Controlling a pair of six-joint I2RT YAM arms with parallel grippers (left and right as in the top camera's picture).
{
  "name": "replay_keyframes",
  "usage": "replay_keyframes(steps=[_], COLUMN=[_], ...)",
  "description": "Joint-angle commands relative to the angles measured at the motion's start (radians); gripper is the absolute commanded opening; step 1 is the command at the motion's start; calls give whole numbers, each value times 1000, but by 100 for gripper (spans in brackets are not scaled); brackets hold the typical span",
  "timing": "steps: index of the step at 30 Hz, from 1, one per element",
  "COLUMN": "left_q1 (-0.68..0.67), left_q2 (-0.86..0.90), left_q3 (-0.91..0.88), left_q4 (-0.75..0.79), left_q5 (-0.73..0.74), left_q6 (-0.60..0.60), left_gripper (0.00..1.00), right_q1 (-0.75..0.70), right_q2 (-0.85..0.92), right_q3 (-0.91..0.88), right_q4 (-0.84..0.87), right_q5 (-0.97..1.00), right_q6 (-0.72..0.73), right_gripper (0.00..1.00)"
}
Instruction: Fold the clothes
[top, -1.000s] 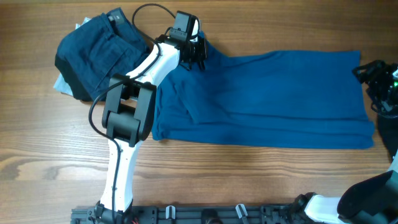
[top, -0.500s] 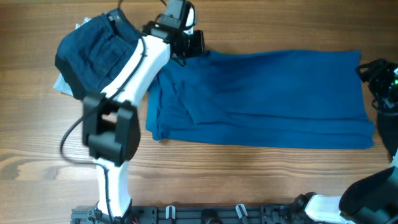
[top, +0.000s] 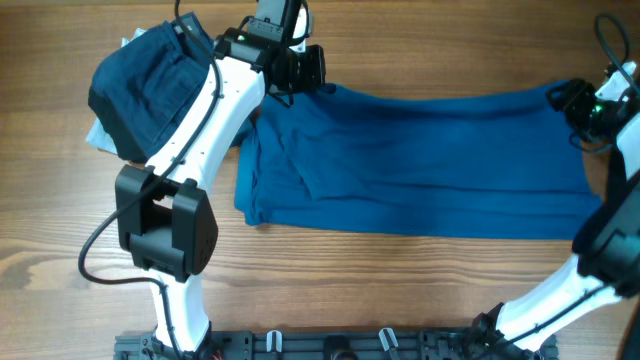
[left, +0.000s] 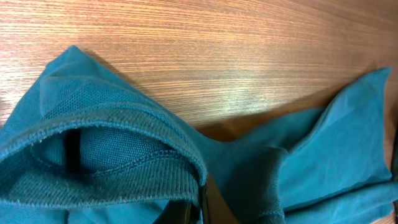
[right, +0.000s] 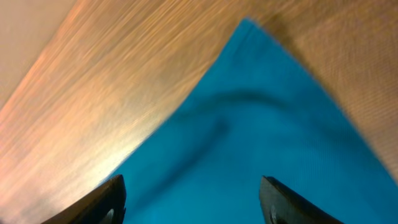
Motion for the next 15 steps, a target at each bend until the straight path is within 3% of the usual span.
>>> replay_keyframes(steps=[1, 7, 15], left_q1=[-28, -63, -91], left_q2=[-4, -4, -4], left_q3=[7, 7, 7], left_q4=[0, 28, 43], left_q5=[-10, -10, -10], left_q6=[3, 3, 2], left_gripper=[4, 4, 4], right_q1=[0, 14, 92], right_q2=[135, 273, 321], right_q3=[143, 269, 282], right_q4=[35, 84, 129], right_q5=[38, 124, 338], right_q6=[98, 182, 185], right_gripper=[72, 75, 74])
